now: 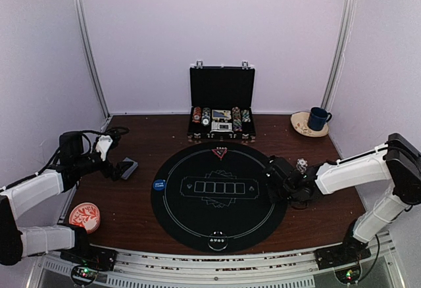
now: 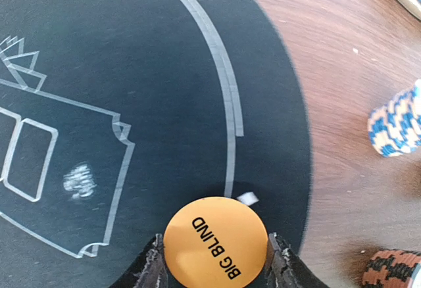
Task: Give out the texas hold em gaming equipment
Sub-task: Move the big blind button to the poker table mat.
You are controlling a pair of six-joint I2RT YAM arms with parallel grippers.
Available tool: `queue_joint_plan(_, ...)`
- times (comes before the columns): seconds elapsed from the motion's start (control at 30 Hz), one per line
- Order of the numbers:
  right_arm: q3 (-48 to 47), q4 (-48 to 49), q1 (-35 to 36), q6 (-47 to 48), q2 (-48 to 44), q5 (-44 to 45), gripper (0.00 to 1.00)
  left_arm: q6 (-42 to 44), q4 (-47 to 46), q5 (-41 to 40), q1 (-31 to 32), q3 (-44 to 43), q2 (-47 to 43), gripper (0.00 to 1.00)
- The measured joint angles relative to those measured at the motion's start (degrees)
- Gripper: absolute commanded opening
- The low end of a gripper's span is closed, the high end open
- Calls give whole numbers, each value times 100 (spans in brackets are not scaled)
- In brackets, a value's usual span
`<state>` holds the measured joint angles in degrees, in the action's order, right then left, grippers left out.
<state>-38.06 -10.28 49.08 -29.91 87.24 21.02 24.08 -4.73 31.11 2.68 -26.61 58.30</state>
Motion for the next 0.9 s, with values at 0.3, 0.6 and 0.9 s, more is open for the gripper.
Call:
queue_joint_plan(0.3, 361, 240, -367, -48, -111, 70, 44, 0, 0, 2, 0, 0, 7, 98)
queue_joint_plan(0.6, 431, 455, -413, -44, -107, -4, 44, 0, 0, 2, 0, 0, 22, 98)
queue_joint_plan(0.9, 433, 557, -413, -48, -70, -61, 44, 0, 0, 2, 0, 0, 22, 98)
